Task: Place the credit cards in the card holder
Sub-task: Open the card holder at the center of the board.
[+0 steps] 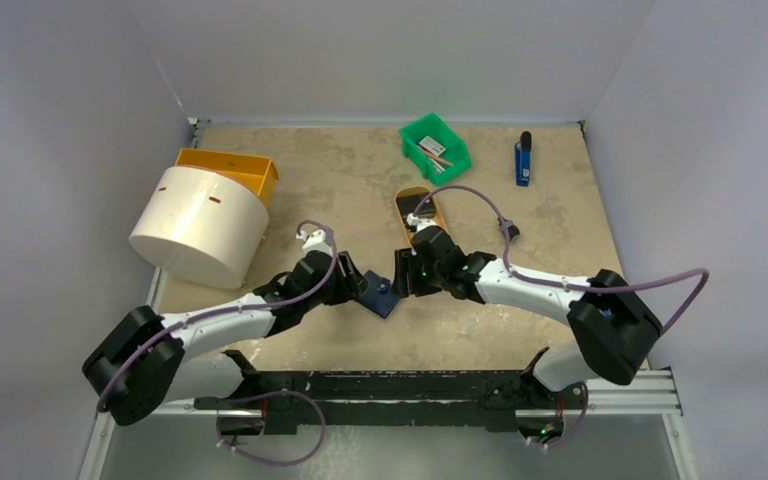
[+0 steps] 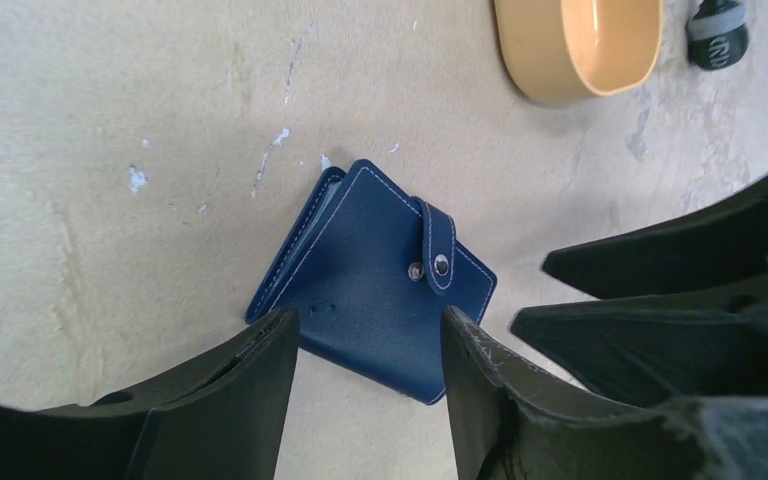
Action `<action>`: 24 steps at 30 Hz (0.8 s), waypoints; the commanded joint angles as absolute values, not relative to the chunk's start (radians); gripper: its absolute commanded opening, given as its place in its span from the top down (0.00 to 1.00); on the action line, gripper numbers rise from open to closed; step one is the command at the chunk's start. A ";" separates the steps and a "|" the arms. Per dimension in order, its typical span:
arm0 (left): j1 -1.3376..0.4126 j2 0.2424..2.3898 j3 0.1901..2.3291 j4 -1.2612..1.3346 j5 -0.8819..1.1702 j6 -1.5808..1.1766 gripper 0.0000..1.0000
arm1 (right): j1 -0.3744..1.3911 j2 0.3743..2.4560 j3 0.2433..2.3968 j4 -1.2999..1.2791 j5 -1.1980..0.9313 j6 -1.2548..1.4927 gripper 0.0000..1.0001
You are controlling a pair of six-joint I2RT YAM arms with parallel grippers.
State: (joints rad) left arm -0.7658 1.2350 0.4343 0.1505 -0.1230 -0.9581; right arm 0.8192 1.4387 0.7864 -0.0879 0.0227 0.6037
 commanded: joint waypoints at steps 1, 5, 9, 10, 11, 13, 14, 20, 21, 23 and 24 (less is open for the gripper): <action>-0.764 1.140 0.455 0.055 -0.212 -0.968 0.46 | 0.809 1.478 0.778 0.038 -0.072 0.620 0.43; -0.765 1.104 0.453 0.010 -0.244 -0.978 0.46 | 0.807 1.526 0.795 0.063 -0.091 0.620 0.44; -0.764 1.134 0.456 0.002 -0.262 -0.993 0.48 | 0.804 1.575 0.804 0.056 -0.094 0.613 0.47; -0.765 1.145 0.456 -0.029 -0.266 -0.997 0.49 | 0.804 1.581 0.802 0.056 -0.096 0.611 0.48; -0.764 1.154 0.458 -0.037 -0.270 -1.001 0.49 | 0.804 1.585 0.798 0.057 -0.098 0.610 0.48; -0.764 1.169 0.456 -0.044 -0.279 -1.010 0.50 | 0.804 1.586 0.783 0.065 -0.099 0.612 0.48; -0.765 1.175 0.454 -0.043 -0.281 -1.013 0.50 | 0.804 1.586 0.775 0.073 -0.104 0.611 0.48; -0.765 1.219 0.449 0.051 -0.240 -1.007 0.53 | 0.804 1.574 0.738 0.144 -0.154 0.587 0.61; -0.764 1.234 0.454 0.066 -0.232 -1.005 0.53 | 0.804 1.572 0.735 0.153 -0.154 0.582 0.63; -0.765 1.271 0.466 0.100 -0.215 -0.996 0.56 | 0.804 1.564 0.728 0.181 -0.142 0.580 0.66; -0.764 1.288 0.475 0.112 -0.204 -0.991 0.57 | 0.805 1.557 0.724 0.184 -0.139 0.584 0.67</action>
